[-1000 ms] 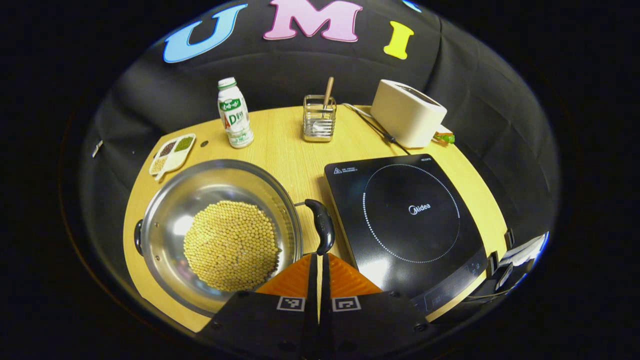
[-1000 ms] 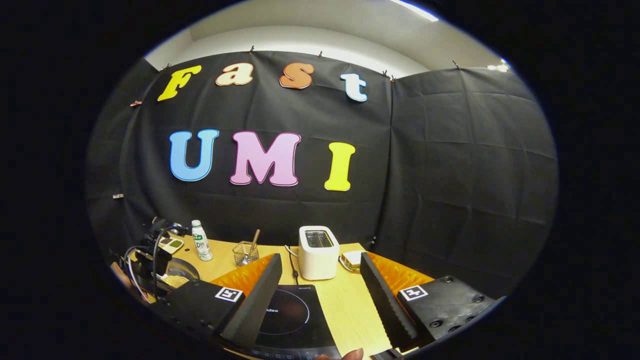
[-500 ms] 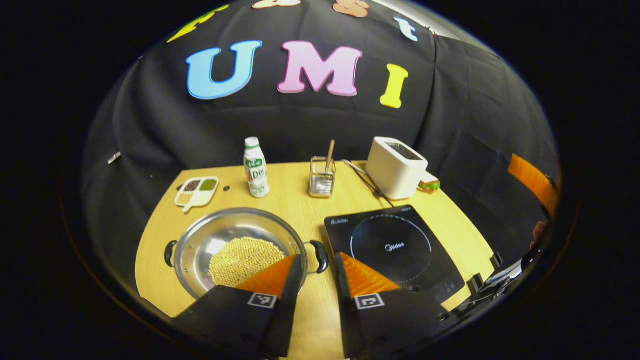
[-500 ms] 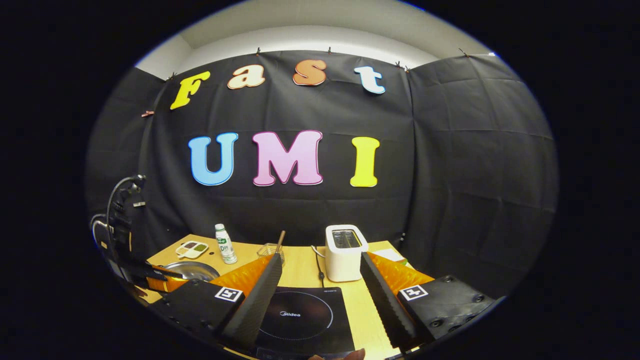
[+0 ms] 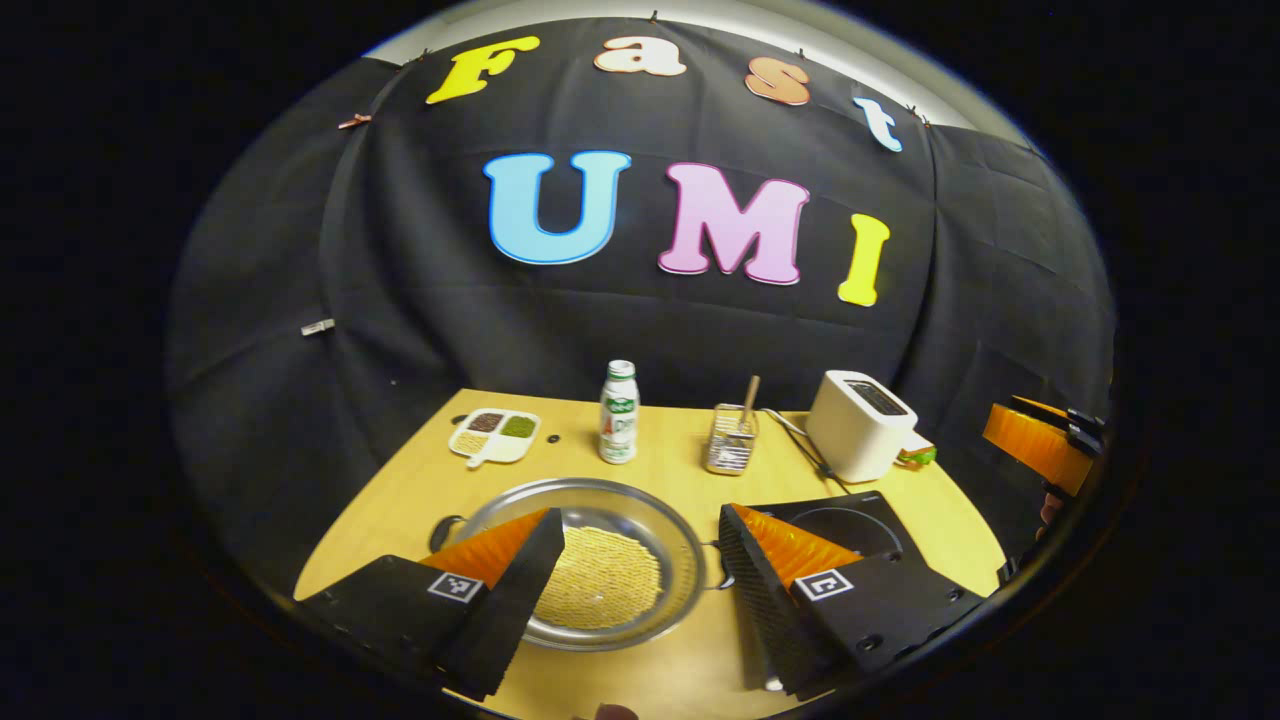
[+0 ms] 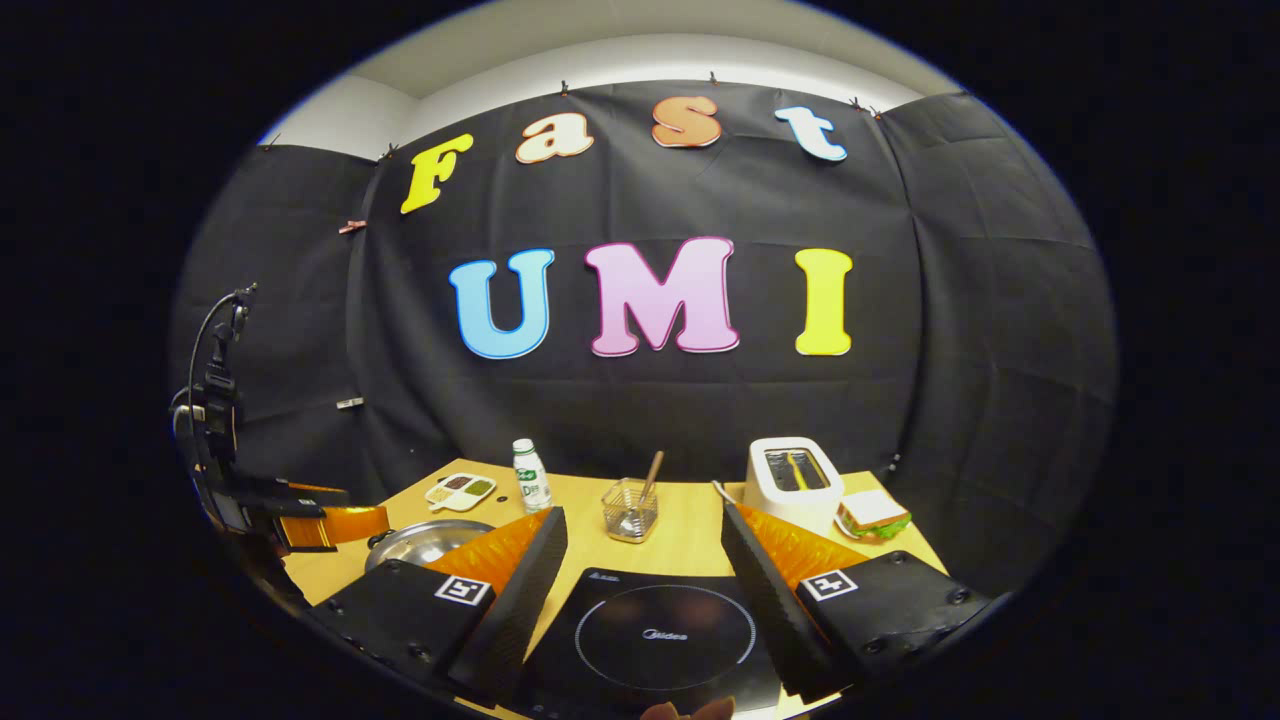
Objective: First push the handle of the pot to place it horizontally, then grasp the pot with both hands and set it on the induction cooktop.
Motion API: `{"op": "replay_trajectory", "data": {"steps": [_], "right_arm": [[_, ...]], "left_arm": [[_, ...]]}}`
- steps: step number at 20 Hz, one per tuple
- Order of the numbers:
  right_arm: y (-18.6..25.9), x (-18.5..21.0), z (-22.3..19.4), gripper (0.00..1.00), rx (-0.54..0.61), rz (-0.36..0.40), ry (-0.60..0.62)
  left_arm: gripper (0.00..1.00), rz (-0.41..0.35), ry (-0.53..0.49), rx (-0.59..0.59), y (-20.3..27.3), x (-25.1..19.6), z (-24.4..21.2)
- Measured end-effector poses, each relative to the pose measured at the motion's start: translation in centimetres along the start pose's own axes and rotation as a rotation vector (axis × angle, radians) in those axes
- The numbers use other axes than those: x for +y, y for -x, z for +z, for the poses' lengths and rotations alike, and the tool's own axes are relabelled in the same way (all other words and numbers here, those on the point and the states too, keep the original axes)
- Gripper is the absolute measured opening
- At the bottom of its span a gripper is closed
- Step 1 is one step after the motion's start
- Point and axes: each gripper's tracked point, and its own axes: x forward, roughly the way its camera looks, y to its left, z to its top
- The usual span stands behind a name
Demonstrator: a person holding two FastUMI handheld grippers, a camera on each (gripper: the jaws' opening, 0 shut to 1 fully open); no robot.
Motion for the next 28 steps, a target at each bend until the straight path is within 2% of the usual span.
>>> {"op": "replay_trajectory", "data": {"steps": [6,10,20,23,28], "right_arm": [[-3.8,7.8,-6.9,0.97,0.187,0.026,-0.058],[-6.3,11.0,-10.4,0.97,0.286,0.026,-0.094],[-10.8,13.3,-18.1,0.99,0.485,-0.016,-0.123],[-12.1,13.7,-20.3,0.96,0.531,-0.021,-0.135],[-13.3,13.8,-23.0,0.93,0.589,-0.025,-0.151]], "left_arm": [[0.97,0.037,0.006,0.092,-3.8,10.9,-3.0],[0.95,0.049,0.030,0.175,-6.9,15.6,-6.1],[0.94,-0.011,0.044,0.364,-13.7,18.1,-12.8],[0.86,-0.026,0.039,0.395,-14.9,18.0,-13.9],[0.81,-0.023,0.019,0.433,-16.1,18.8,-15.5]]}}
